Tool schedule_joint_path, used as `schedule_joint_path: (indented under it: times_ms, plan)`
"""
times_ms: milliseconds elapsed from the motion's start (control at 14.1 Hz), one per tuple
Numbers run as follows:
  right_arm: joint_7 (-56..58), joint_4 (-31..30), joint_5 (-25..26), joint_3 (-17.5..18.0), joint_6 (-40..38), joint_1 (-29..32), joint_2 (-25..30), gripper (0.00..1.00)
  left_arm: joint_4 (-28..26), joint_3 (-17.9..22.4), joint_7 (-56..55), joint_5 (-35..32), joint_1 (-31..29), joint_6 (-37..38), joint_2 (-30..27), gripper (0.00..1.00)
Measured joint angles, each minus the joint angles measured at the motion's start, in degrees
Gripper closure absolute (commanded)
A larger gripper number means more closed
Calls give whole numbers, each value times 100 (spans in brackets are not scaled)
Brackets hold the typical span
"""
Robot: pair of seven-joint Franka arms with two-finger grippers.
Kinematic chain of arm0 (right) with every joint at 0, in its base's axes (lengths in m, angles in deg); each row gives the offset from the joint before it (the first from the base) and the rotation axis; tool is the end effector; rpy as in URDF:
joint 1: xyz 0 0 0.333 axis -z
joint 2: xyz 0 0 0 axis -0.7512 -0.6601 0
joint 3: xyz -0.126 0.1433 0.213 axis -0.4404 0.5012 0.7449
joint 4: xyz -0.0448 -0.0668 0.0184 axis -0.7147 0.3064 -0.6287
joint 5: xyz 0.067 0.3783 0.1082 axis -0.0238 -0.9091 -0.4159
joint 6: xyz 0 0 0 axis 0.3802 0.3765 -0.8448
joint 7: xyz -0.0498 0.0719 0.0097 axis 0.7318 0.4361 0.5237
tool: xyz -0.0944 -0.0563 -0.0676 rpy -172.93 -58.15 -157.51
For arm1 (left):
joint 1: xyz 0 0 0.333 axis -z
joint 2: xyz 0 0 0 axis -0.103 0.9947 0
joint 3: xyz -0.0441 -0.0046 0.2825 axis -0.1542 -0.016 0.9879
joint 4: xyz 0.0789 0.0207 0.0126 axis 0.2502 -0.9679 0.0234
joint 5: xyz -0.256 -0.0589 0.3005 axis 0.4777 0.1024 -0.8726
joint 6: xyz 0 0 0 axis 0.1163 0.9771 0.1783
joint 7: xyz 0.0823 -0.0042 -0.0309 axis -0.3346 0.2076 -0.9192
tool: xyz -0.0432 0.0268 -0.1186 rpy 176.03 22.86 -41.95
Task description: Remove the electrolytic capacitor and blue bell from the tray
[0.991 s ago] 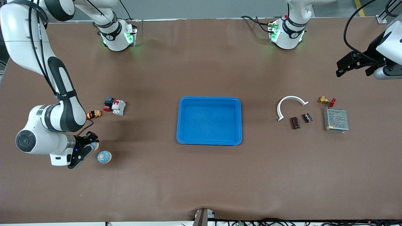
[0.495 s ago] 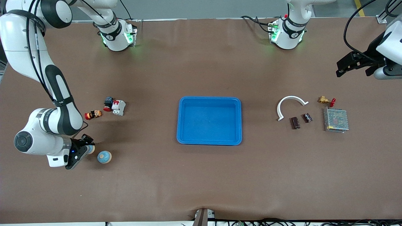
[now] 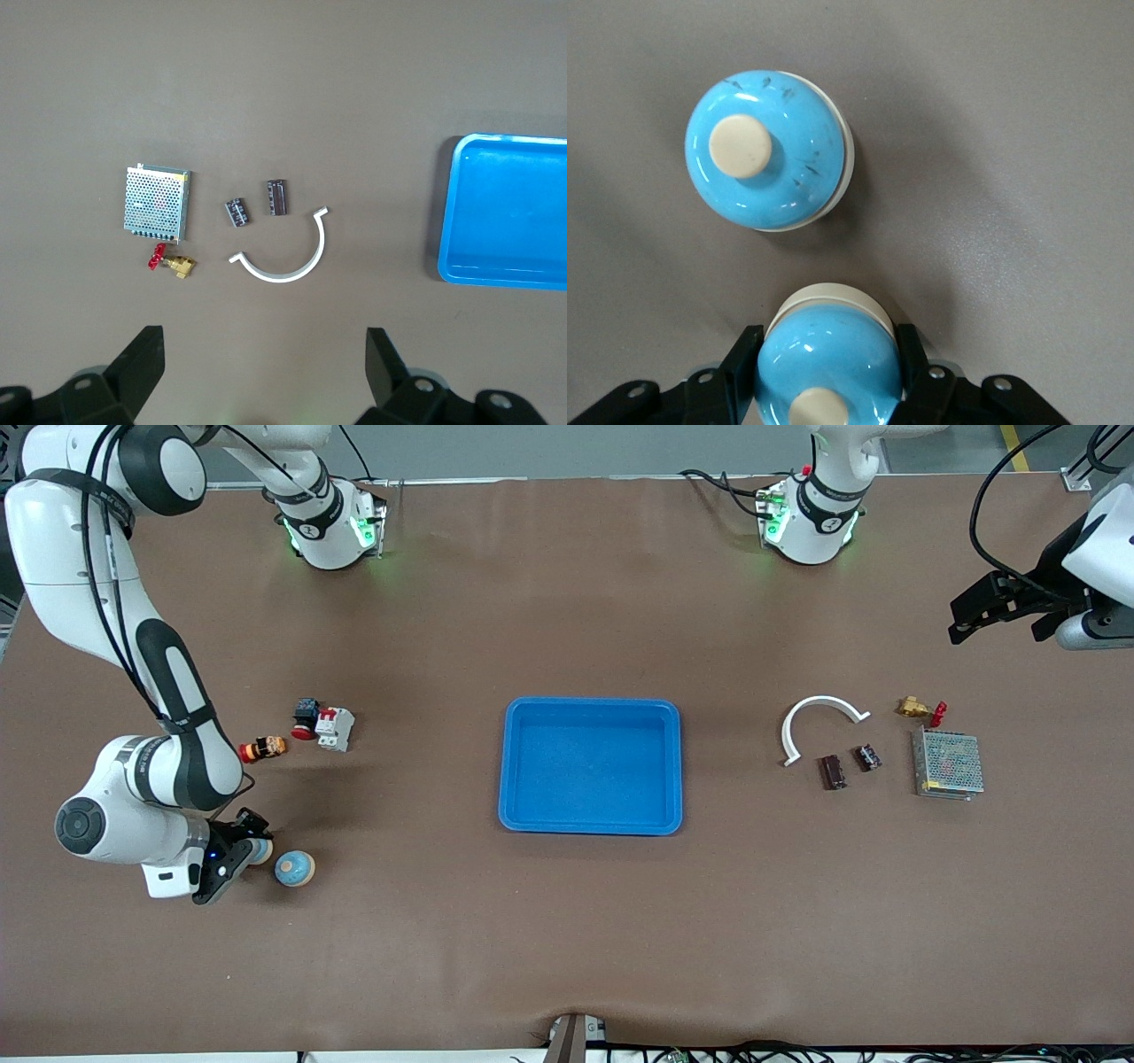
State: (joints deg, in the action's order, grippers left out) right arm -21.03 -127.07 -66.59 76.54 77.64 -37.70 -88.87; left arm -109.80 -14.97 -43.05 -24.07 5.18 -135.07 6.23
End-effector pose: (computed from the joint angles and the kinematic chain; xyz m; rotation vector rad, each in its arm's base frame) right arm 0.6816 -0.0667 0.1277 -2.7476 -1.3238 0.0526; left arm 0.5394 -0.0540 0.5979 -3.1375 -0.0340 0.0018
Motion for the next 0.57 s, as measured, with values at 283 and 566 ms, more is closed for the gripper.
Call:
schedule_joint_path:
  times_ms: [283,566]
  plan:
    - [10,0,0,0,11,2,-4,0,0,-1,0,0,3,-3,0,0]
    - [8,9,-4,0,12,20,-4,0,0,-1,0,0,3,-3,0,0]
